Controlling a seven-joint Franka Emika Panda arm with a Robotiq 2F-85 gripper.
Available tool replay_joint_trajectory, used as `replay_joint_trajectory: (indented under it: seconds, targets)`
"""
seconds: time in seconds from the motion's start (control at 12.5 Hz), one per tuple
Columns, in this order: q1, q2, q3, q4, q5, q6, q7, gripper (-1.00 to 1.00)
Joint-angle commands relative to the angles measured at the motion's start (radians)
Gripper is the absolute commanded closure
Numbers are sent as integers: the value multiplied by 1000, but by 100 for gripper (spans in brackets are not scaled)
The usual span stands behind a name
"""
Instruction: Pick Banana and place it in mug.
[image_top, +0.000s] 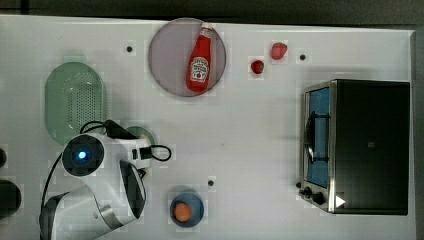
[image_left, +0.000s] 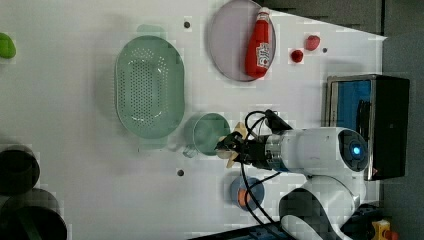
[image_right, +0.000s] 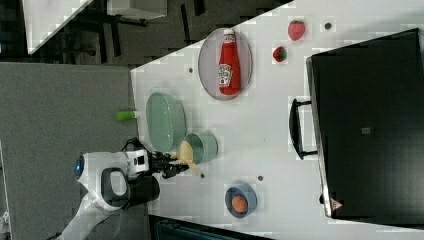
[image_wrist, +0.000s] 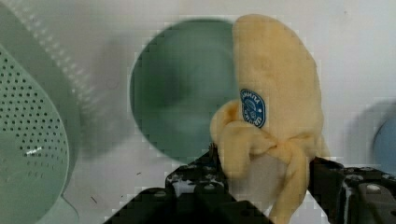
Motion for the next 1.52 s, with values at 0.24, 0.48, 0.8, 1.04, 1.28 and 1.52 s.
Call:
replay_joint_trajectory:
  seconds: [0.24, 0.48, 0.8, 1.04, 1.28, 1.52]
  targets:
    - [-17, -40, -37, 48, -5, 77, 52, -100]
    - [-26, -129, -71, 115, -5, -79, 52, -100]
    - [-40, -273, -184, 259, -5, -398, 41, -100]
    - [-48, -326, -296, 341, -8, -564, -24, -100]
    - [-53, -350, -403, 429, -43, -695, -112, -100]
    - [-54, -354, -473, 495, -121, -802, -135, -100]
